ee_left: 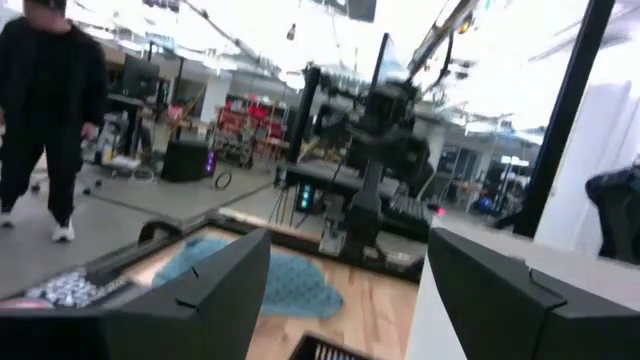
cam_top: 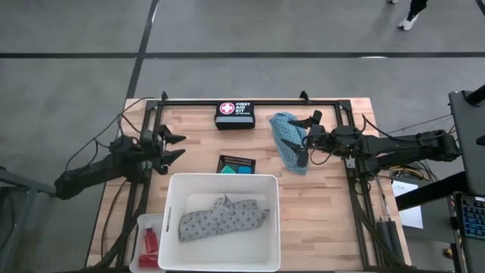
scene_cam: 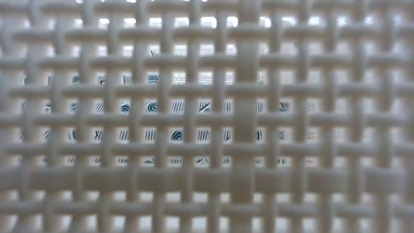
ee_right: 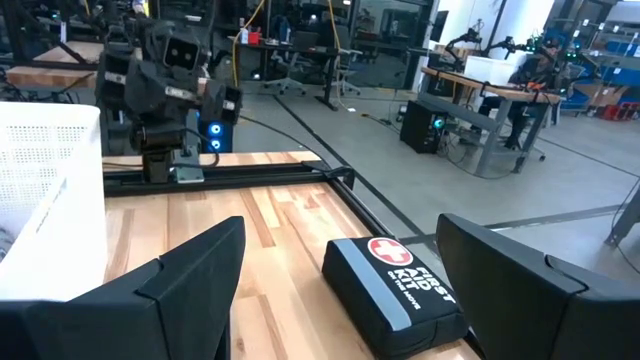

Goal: Pick & Place Medicine items
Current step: Put the blue patient gown into the large white bin

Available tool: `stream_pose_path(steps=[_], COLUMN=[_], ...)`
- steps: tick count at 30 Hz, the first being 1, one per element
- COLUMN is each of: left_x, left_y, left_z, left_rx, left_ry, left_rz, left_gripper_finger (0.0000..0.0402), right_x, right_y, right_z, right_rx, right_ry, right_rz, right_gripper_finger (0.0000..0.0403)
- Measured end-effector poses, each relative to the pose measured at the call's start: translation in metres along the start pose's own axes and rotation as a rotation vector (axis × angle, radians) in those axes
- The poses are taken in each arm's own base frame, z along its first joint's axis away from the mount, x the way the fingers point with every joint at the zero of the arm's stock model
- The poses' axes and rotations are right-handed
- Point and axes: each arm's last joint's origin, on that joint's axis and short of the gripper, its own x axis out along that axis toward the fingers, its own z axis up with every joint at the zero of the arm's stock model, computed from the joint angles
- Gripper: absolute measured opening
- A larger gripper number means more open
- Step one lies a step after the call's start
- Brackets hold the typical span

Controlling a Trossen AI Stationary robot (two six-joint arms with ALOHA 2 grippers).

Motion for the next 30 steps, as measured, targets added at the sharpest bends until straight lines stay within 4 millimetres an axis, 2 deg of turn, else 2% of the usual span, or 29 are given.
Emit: stream_pose_path(steps=[6, 11, 14, 30], left_x=[0.001, 0.0, 0.0, 0.0], left_y=[0.005, 0.007, 0.007, 0.008], left_z=[-0.02, -0.026, -0.029, -0.03], left_rx=[-0.049, -0.141, -0.183, -0.186], left_ry=[0.061, 0.118, 0.146, 0.148], left_rz=[0.016, 0.029, 0.039, 0.044], left_gripper_finger=[0.0276, 0.0276, 0.0275, 0.0276], right_x=[0.0, 0.0, 0.0, 0.0], right_y=[0.0, 0.0, 0.0, 0.0], right_z=[0.0, 0.0, 0.0, 0.0], right_rx=[0.0, 0.0, 0.0, 0.0], right_ry=[0.0, 0.0, 0.0, 0.0], right_rz=[0.0, 0.0, 0.0, 0.001], right_gripper_finger=[0.0327, 0.0327, 0.0327, 0.0327])
